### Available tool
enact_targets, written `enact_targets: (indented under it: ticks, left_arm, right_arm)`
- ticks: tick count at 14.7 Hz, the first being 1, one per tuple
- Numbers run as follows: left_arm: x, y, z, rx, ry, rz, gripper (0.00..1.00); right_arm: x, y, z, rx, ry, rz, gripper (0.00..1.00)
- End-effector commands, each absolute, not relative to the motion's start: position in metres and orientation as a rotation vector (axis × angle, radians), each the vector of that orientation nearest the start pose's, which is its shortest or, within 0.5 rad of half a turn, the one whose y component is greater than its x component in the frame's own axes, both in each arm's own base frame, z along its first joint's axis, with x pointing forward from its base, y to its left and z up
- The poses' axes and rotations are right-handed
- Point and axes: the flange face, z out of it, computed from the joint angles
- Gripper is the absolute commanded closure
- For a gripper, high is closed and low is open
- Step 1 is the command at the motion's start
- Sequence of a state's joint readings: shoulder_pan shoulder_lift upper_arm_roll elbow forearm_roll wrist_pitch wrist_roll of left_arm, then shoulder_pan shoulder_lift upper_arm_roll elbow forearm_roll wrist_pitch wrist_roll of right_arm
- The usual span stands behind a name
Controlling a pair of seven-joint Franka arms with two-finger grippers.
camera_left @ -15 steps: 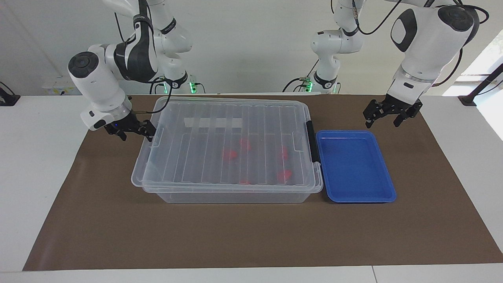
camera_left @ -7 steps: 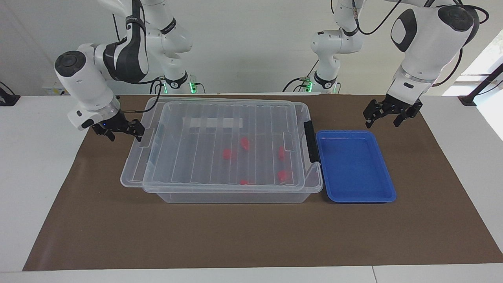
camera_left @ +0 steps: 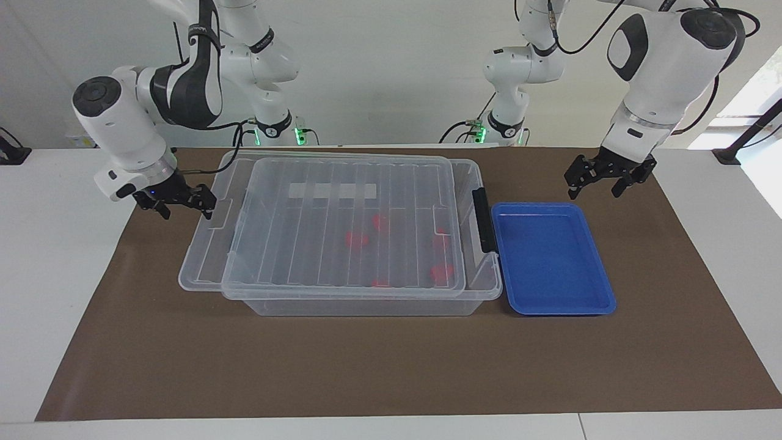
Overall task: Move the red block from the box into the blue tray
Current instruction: 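Grip the clear lid edge with the right gripper and slide it away, then reach the left gripper into the opened box toward a red block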
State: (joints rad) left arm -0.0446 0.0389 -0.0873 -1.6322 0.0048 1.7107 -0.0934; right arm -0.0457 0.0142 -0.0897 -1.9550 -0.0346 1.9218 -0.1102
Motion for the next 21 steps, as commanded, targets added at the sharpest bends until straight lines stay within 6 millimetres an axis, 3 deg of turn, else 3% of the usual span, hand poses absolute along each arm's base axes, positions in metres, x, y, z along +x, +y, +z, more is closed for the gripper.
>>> enact_targets:
  ticks: [1, 6, 11, 18, 21]
  left_arm:
    - [0.564, -0.071, 0.586, -3.151, 0.066, -0.066, 0.00]
    - [0.563, -0.078, 0.586, -3.152, 0.081, -0.071, 0.00]
    - [0.562, -0.096, 0.587, -3.153, 0.115, -0.095, 0.00]
    - [0.534, -0.187, 0.569, -3.174, 0.071, -0.172, 0.00]
    - [0.518, -0.230, 0.560, -3.185, 0.047, -0.167, 0.00]
  right_arm:
    - [0.541, -0.099, 0.465, -3.181, -0.026, 0.056, 0.00]
    - [0.537, -0.133, 0.468, -3.185, -0.073, 0.011, 0.00]
    - [0.534, -0.143, 0.467, -3.185, -0.069, 0.012, 0.00]
    - [0.531, -0.156, 0.467, -3.184, -0.106, 0.005, 0.00]
    - [0.527, -0.175, 0.464, -3.188, -0.124, -0.010, 0.00]
